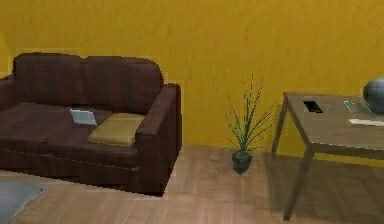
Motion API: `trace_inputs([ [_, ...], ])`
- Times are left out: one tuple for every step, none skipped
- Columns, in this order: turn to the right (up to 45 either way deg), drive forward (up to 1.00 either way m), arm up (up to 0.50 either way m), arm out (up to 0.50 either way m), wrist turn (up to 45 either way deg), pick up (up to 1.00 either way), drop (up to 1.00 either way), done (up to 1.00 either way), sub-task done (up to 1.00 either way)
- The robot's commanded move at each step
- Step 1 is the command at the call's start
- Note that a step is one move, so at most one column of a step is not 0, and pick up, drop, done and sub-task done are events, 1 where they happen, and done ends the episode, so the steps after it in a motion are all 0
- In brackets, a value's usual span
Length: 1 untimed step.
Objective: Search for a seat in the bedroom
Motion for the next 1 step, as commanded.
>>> trace_inputs([
  [0.0,0.05,0.00,0.00,0.0,0.00,0.00,0.00,0.00],
])
